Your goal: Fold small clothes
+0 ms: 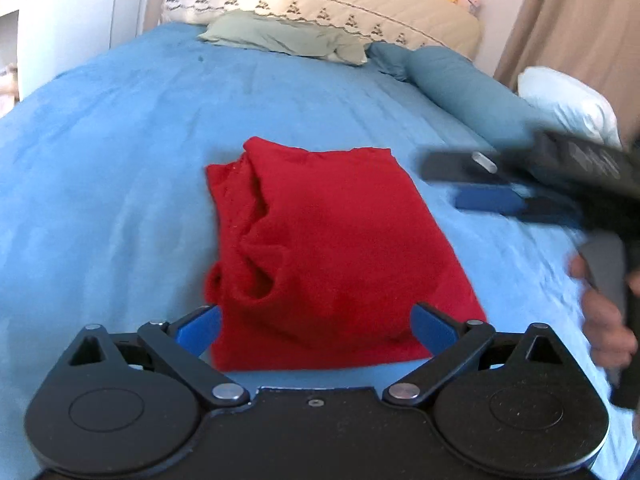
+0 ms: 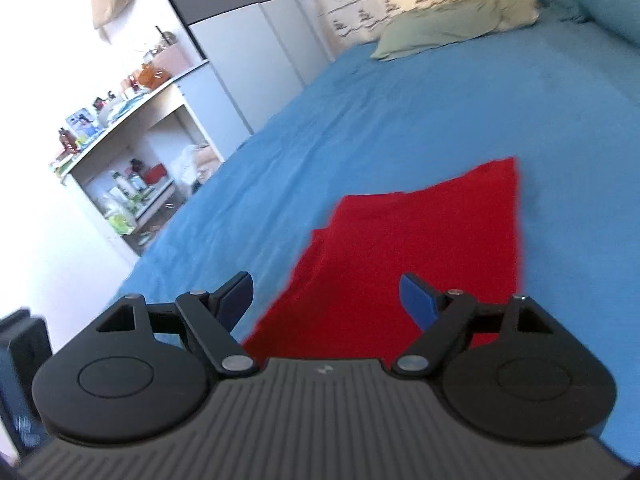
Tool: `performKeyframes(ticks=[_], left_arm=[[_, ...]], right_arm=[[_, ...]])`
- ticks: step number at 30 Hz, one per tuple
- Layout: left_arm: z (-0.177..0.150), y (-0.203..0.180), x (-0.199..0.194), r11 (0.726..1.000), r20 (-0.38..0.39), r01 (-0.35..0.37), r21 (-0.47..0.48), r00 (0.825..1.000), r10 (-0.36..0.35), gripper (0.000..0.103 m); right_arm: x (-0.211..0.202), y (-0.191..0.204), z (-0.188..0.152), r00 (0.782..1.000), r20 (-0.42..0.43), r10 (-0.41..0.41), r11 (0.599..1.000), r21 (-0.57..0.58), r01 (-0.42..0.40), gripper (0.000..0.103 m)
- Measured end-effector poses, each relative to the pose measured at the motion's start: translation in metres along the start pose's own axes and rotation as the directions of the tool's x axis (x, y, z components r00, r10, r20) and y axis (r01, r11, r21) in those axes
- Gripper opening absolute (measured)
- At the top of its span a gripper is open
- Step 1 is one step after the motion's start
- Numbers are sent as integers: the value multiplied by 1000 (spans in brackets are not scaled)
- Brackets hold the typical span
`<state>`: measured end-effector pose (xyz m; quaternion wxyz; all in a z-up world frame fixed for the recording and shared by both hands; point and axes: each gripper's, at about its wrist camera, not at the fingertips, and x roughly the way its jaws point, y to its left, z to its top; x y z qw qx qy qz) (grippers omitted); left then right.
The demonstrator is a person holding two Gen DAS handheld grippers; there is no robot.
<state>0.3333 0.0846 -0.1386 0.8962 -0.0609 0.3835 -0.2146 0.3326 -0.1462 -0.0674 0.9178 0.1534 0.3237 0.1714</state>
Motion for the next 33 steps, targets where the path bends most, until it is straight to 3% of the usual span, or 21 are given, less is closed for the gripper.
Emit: performKeyframes(ticks=[5,7,8,10,12,16,19,23,26,27,28,31,33], left_arm=[[5,5,13,994,-2,-3,-111,1000,3,70],[6,8,13,991,-1,-16,-131,1000,16,50],[6,8,14,990,-5,-26,-137,1000,26,46],[7,9,15,990,-17,-44,-133,999,42,7],[8,11,9,986,-12,-73,-147,997,72,7],[3,29,-5,977,42,-65,-204,996,75,7],[-11,47,8,959,-11,-61,-275,998,60,7],[-22,51,8,948,-11,-26,-317,1000,24,10],[-22,56,-8,934,32,-32,-355,998,47,30],[-22,61,-12,926,47,-47,-375,996,69,47],[-23,66,-13,918,57,-69,-390,993,99,55],[-27,82,-8,896,28,-78,-437,995,100,55],[-31,79,-4,911,16,-98,-400,993,114,54]], right_arm=[[-31,-16,-27,998,7,-68,995,-75,69,96],[-38,-22,-43,996,6,-89,991,-101,89,96],[-39,-24,-50,995,2,-96,990,-108,95,96],[-38,-26,-64,995,-5,-97,990,-98,96,96],[-43,-34,-75,995,-8,-95,993,-76,94,96],[-51,-49,-84,995,5,-99,995,-22,99,96],[-46,-55,-93,991,-8,-135,991,-25,135,96],[-39,-60,-98,987,-15,-163,987,3,163,96],[-34,-60,-94,989,-2,-150,988,31,150,96],[-31,-58,-92,989,1,-149,989,25,149,96],[-26,-54,-90,988,2,-154,988,15,154,96],[-15,-52,-90,983,3,-182,983,-8,182,96],[-7,-54,-93,977,-29,-211,977,-11,211,96]])
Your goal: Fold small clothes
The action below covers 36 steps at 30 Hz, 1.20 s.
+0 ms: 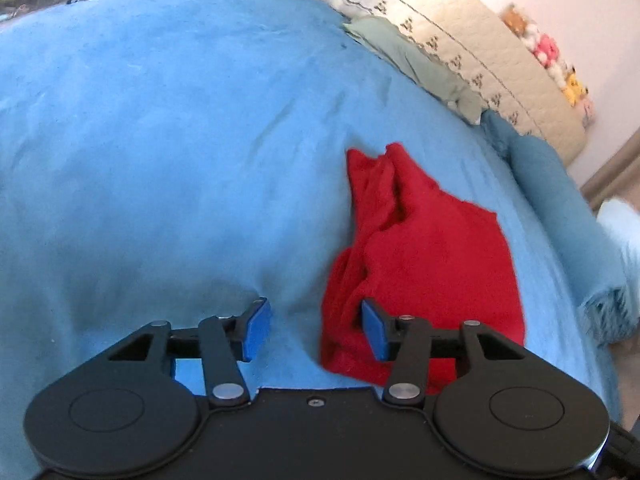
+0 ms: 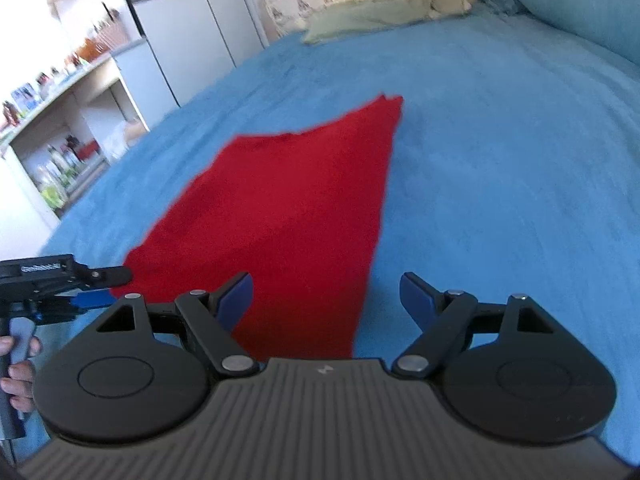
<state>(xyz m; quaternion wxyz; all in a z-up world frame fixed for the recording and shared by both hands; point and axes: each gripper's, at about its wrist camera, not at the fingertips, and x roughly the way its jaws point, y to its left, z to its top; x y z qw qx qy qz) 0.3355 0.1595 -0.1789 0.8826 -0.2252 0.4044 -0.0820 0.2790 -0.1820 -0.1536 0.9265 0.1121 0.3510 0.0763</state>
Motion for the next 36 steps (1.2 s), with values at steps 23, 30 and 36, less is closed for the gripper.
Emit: performKeyframes(ticks=[23,30,36], left_arm=[[87,-45,61,947,-244,196,255,960,-133,93],[77,-46,79,939,-260,166,301,962,-86,81],[69,-55,86,935,-250,163,314,965,-84,48]], right_arm=[[33,-34,89,984,-110,138,990,44,-134,103],[77,-45,79,968,-173,184,978,128,-163,96],[92,-38,72,967,-139,215,967,170,-191,64]])
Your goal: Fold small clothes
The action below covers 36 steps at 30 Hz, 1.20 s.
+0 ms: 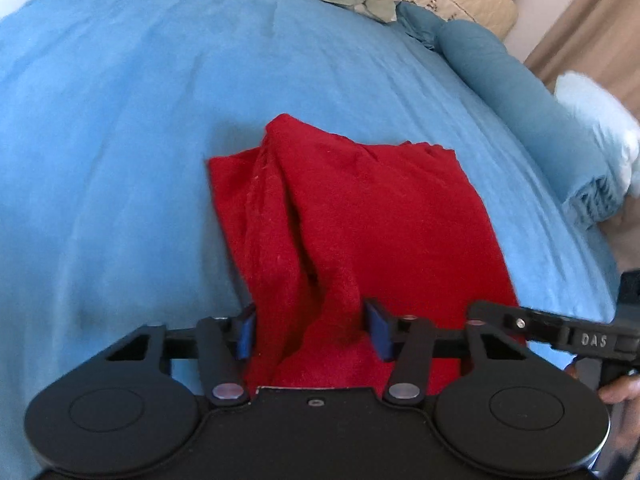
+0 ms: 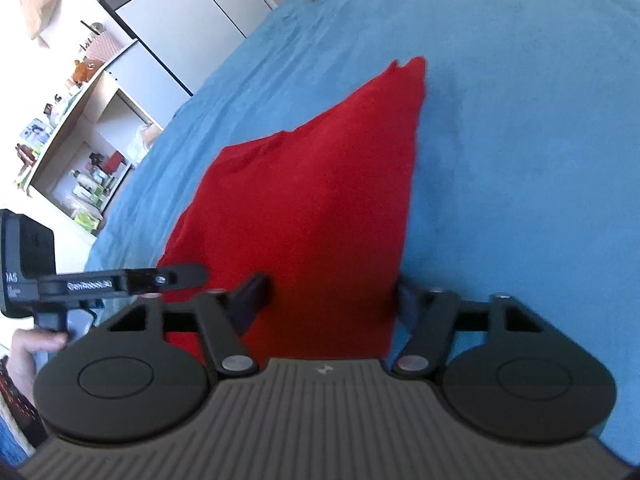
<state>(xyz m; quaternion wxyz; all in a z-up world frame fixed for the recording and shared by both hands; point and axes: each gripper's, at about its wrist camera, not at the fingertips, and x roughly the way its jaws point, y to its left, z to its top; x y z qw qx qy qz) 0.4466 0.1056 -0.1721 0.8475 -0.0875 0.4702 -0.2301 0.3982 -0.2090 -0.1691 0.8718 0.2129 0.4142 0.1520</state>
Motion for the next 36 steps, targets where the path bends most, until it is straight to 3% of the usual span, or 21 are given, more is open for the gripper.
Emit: performKeyframes(ticks=[1,3,7,15,23,29,31,36], left_arm=[[3,-5,-2,1000,4,-12,15,1000,12,40],[5,-9,-9,999,19,-30,20,999,30,29],[8,-21,-33,999,69,0,35,998,-3,24],[-28,-93,-100,997,143,50,64,988,-58,23],[-122,-174,-112,992,122,50,117,990,-64,23],[-174,-194,-74,991,48,-24,133,999,18,25],[-180,-192,-68,990,47,-54,130,998,48,31],[-186,-178,-69,996,50,-54,74,997,50,44]], right_arm=[[1,4,0,1000,4,-5,1000,-19,5,54],[-2,14,1,1000,14,-15,998,-65,16,44],[-24,31,5,999,43,-11,994,-108,16,42],[-131,52,-12,996,86,24,982,-190,-7,41],[-234,22,-92,999,47,5,974,-229,6,41],[-237,-26,-155,999,-2,-53,977,-209,51,42],[-231,-44,-169,999,1,-53,983,-175,53,44],[-229,-60,-181,999,32,-21,996,-84,24,60]])
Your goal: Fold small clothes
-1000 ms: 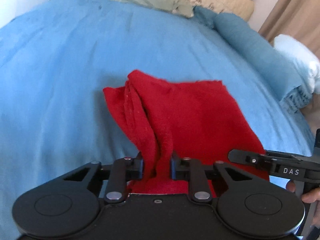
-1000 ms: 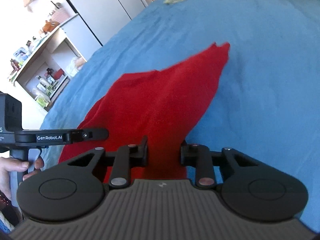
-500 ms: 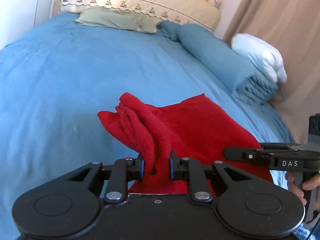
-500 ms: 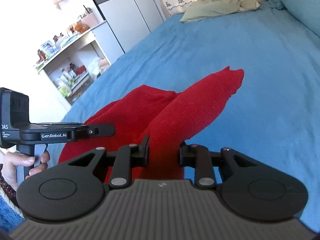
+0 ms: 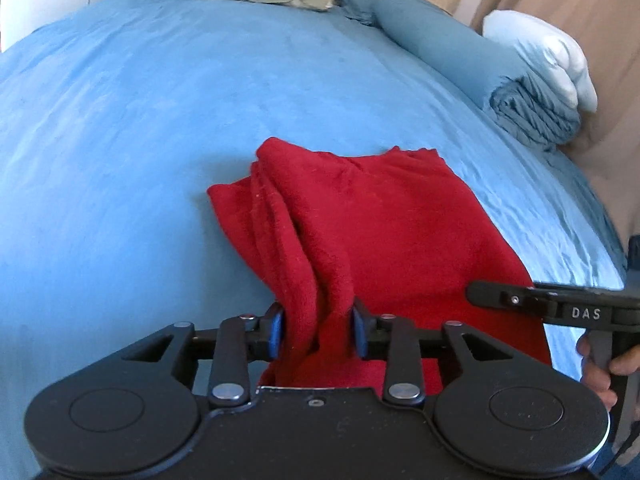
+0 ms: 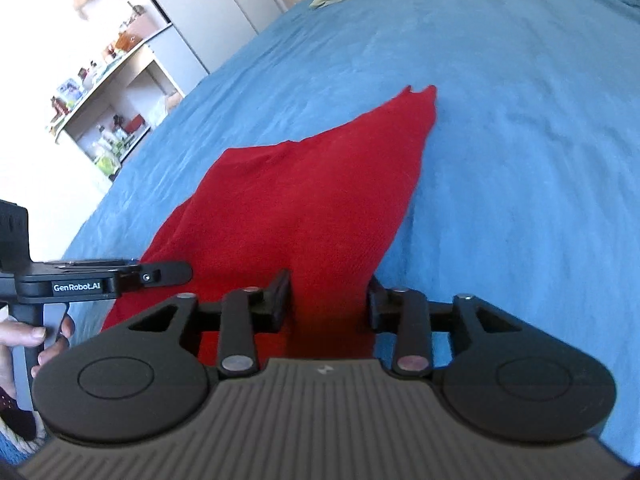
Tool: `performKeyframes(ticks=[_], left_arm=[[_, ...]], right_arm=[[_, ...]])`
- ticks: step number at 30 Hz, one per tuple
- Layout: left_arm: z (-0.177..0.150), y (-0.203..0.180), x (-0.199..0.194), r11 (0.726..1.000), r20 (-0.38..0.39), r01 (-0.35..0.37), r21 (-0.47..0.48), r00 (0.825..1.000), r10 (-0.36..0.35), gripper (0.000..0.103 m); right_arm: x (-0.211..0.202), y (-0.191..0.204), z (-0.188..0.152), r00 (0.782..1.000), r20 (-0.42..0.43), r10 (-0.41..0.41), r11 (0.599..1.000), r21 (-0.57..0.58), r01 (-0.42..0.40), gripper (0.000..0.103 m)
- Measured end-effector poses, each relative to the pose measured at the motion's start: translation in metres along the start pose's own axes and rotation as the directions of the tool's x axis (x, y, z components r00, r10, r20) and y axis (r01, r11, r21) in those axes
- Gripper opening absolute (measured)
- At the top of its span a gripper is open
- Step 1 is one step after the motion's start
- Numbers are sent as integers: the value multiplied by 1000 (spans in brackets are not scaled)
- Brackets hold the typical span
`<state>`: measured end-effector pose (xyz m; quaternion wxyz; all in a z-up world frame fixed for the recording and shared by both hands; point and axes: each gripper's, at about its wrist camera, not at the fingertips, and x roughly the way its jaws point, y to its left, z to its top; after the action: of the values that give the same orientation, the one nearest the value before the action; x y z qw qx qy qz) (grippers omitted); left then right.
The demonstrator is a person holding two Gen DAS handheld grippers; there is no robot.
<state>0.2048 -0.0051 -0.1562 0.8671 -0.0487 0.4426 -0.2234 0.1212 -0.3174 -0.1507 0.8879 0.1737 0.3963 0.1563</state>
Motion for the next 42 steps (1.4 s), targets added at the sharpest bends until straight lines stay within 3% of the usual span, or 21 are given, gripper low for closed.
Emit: performKeyframes(ticks=[2,4,6,11,18,23,25,26,27,28,31,33,36,42], left_arm=[[0,0,-4,1000,18,-14,0,1000,14,52],[0,-2,-11,999,49,-51,6,998,51,68],[-3,1,-14,997,69,-76,3,995,76,75],[-8,21,-8,996,45,-69,-58,996,72,78],[-10,15,-2,992,30,-121,-28,992,122,79],[6,-10,-70,982,159,-188,25,970,181,78],[10,-20,-102,979,195,-205,25,961,196,85],[11,-26,-119,977,215,-212,23,955,202,88],[12,-32,-137,973,231,-229,18,948,218,97],[13,-37,-152,969,245,-248,11,940,238,103],[7,-53,-193,957,275,-291,3,920,279,103],[1,-62,-212,943,257,-332,-8,911,323,103],[-10,-73,-232,933,221,-359,-19,909,354,103],[-47,-91,-258,907,204,-421,15,889,409,103]], right_arm=[[-3,1,0,1000,11,5,1000,3,-5,67],[-6,8,3,999,44,-17,1000,-17,18,76],[-16,5,3,994,92,-52,998,-24,54,80],[-10,-7,2,989,88,-119,993,28,117,80],[-5,-7,-2,984,94,-154,987,59,149,83],[-52,34,8,960,184,-210,972,-63,225,83],[-82,57,16,954,212,-213,968,-89,236,88],[-96,68,19,948,228,-221,964,-97,248,96],[-112,81,21,939,249,-238,958,-101,269,103],[-128,95,23,926,270,-265,948,-101,301,103],[-169,132,22,882,320,-345,911,-114,397,103],[-187,154,19,861,307,-405,877,-137,461,103],[-203,176,10,847,254,-468,844,-155,513,103],[-215,196,-25,856,123,-503,848,-124,516,103]])
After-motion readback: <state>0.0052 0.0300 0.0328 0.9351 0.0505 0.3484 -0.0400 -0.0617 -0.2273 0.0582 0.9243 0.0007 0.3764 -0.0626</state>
